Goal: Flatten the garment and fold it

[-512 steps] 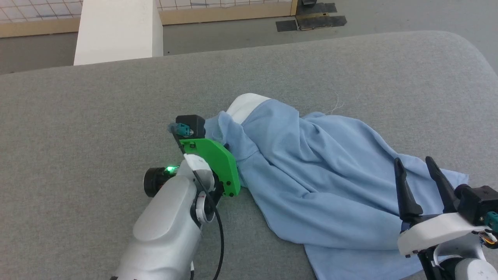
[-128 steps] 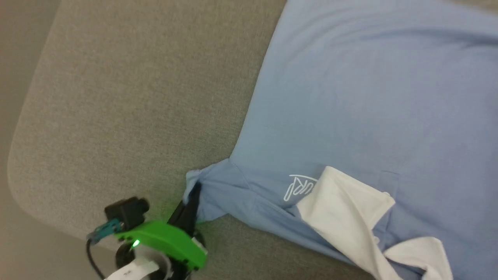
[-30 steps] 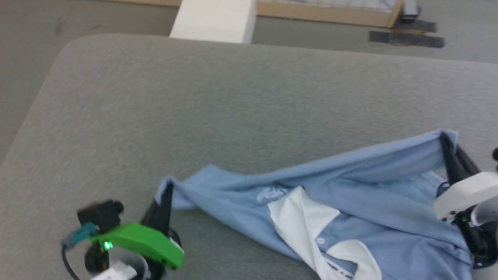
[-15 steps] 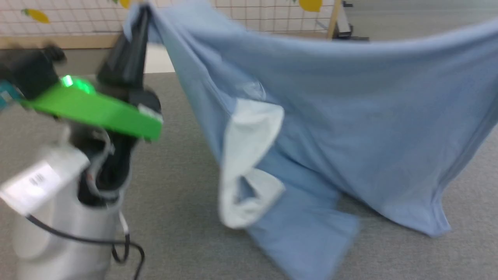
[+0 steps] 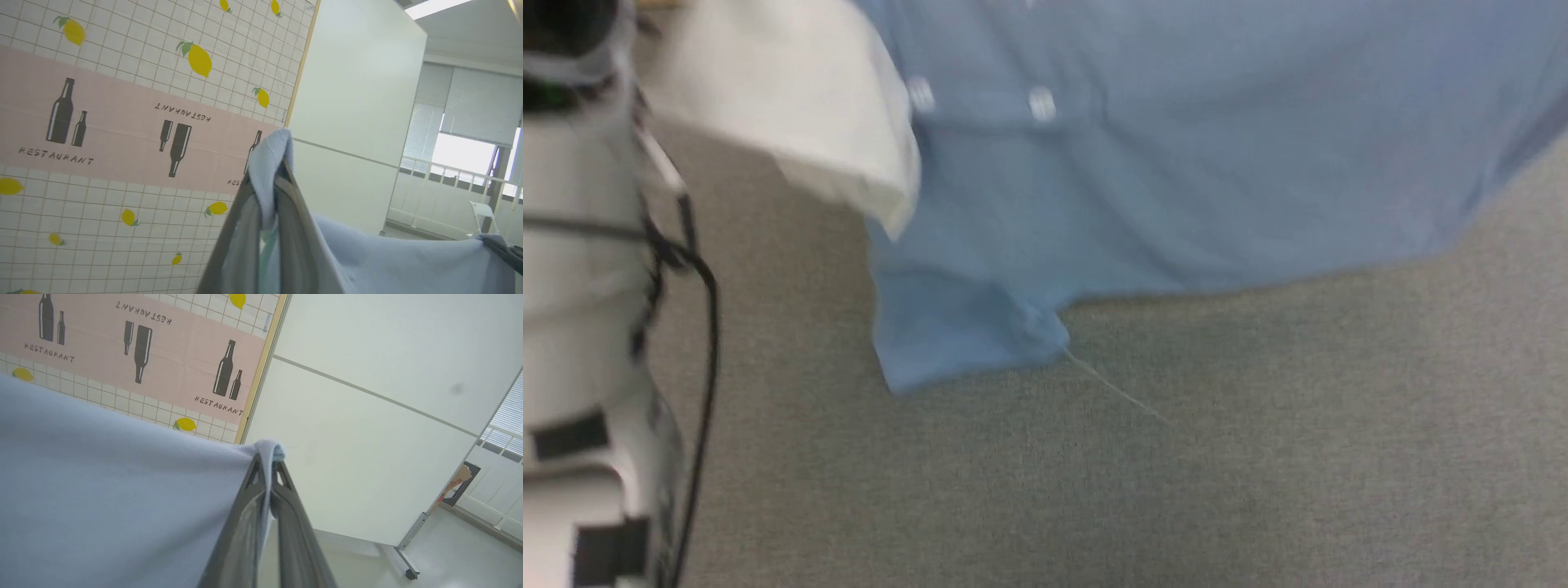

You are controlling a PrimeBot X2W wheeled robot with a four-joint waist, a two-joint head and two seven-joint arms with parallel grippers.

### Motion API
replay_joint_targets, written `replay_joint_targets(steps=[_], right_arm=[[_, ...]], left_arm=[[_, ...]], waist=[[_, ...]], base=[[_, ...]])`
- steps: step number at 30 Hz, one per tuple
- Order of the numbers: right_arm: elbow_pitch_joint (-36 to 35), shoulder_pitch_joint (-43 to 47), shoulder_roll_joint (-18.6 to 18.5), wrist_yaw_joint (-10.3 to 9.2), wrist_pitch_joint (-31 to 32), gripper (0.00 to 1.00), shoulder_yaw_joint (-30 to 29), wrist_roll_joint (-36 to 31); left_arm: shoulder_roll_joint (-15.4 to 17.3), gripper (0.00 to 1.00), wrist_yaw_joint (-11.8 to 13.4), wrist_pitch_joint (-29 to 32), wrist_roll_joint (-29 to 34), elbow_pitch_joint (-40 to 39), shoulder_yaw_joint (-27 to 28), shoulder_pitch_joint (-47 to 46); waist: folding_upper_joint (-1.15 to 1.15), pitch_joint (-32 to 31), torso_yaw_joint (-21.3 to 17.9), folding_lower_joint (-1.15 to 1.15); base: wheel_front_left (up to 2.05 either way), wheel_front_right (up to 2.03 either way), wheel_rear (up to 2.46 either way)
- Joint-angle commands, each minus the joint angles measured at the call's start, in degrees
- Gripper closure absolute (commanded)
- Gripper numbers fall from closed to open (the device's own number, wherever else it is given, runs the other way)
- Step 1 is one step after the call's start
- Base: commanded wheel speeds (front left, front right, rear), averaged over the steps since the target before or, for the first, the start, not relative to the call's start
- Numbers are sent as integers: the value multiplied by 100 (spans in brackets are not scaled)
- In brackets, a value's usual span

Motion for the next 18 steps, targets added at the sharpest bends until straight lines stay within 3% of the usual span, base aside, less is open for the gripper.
replay_joint_targets(steps=[1, 5, 9, 14, 18], right_arm=[[219, -371, 87, -9, -137, 100, 34, -113], [817, -1296, 309, -9, -509, 100, 1, -427], [1258, -2067, 580, -9, -1016, 100, -125, -782], [1622, -2536, 794, -9, -1683, 100, -247, -1003], [1918, -2244, 887, -9, -2011, 100, -108, -887]], left_arm=[[82, 100, 74, -50, 181, 193, 35, -410], [54, 100, 321, -365, 510, 725, 131, -1425], [-43, 100, 389, -858, 728, 1190, 185, -2343], [-116, 100, 178, -1360, 854, 1642, 99, -2854], [-6, 100, -68, -1514, 907, 2000, -27, -2497]], waist=[[0, 897, -123, -1], [0, 1426, -199, -1], [0, 1777, -245, -1], [0, 1939, -183, -1], [0, 1869, -88, -1]], base=[[0, 0, 0], [0, 0, 0], [0, 0, 0], [0, 0, 0], [0, 0, 0]])
